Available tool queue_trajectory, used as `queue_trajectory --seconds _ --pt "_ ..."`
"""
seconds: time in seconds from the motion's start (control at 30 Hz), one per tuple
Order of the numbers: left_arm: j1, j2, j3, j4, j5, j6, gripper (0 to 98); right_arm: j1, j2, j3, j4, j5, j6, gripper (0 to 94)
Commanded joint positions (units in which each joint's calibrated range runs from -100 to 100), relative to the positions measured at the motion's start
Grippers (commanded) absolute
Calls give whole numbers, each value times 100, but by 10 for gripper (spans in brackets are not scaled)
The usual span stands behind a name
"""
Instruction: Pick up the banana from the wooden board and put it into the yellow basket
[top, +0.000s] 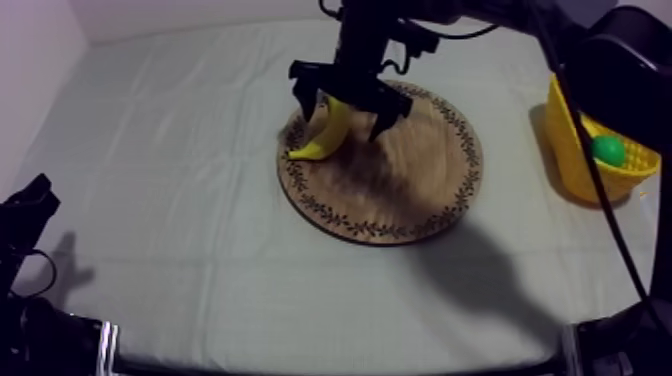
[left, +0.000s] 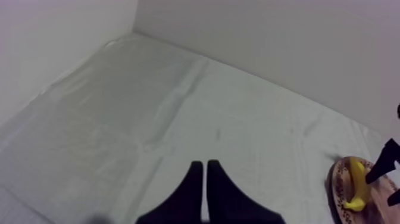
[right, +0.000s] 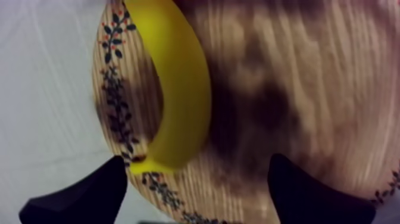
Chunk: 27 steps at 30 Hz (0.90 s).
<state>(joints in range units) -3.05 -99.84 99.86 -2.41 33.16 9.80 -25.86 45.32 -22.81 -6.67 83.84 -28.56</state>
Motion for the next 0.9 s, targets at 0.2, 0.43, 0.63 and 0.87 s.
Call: queue_trajectory --seconds 0.2,0.43,0.63,0.87 --pt "-2 2 3 -1 -1 0 1 19 631 -830 34 10 -43 700" --pt "-2 2 3 -1 -1 0 1 93 938 -1253 41 65 -40 643" --pt "-2 2 3 -1 -1 0 1 124 1075 -1298 38 31 17 546" --pt "-2 2 3 -1 -1 0 1 96 1110 -1170 -2 16 106 426"
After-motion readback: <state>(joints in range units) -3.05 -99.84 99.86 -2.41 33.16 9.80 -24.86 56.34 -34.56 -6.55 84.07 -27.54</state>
